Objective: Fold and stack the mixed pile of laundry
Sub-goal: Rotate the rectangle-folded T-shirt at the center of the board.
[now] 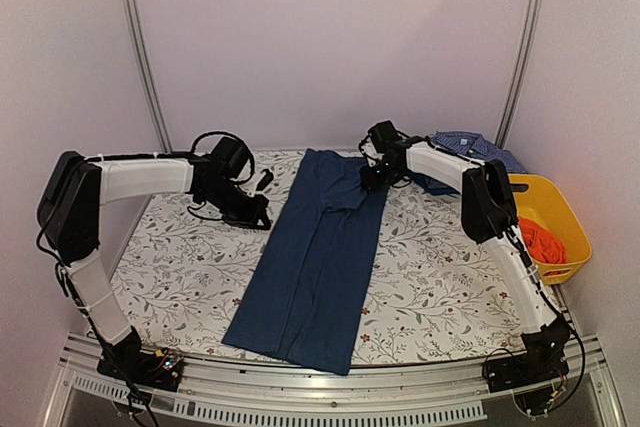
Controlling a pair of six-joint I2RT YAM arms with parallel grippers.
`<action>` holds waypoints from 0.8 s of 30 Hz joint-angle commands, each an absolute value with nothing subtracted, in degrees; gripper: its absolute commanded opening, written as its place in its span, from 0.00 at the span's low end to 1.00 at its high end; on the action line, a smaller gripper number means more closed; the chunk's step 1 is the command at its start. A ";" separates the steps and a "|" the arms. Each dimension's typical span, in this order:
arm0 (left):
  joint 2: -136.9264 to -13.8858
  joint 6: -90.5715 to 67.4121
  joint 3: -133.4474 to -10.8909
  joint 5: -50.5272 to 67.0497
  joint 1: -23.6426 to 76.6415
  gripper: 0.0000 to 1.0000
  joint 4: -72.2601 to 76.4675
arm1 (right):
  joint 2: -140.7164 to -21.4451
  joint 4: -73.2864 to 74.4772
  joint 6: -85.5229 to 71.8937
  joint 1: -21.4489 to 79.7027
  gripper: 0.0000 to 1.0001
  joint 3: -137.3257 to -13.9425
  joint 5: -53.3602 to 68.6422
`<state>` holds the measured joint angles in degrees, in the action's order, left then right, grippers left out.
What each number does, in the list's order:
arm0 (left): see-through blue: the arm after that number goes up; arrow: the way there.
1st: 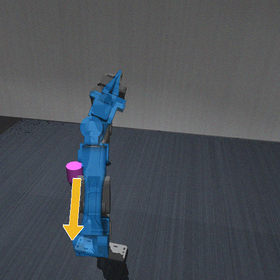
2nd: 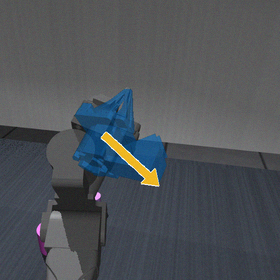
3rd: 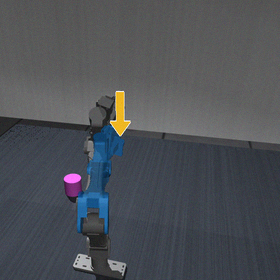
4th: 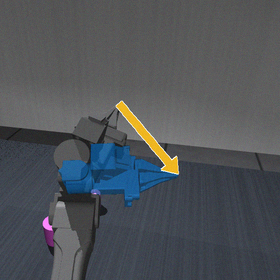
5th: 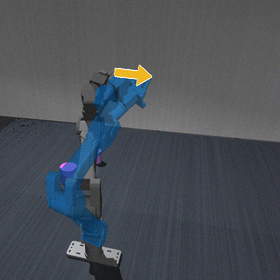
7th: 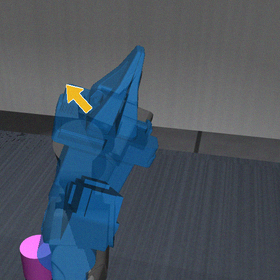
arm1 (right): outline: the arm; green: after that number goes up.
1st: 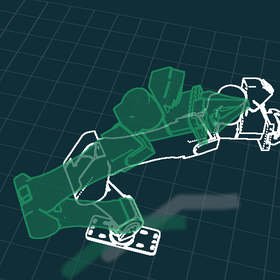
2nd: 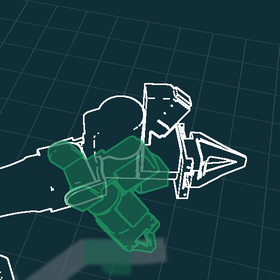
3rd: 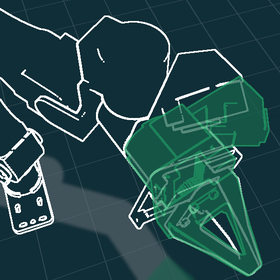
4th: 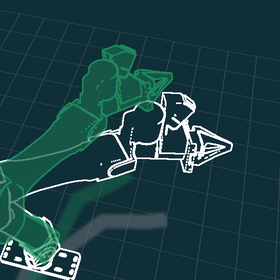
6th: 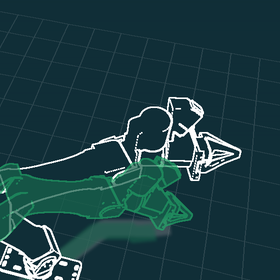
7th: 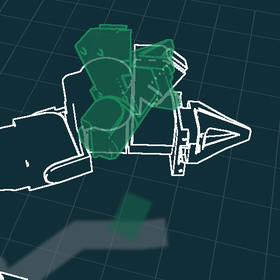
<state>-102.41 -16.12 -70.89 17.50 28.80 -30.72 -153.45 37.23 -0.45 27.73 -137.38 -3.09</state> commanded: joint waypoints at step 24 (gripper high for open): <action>-105.06 -12.42 -65.79 11.35 39.23 0.00 -28.87 | -131.65 38.83 -16.05 34.40 0.34 -99.81 12.21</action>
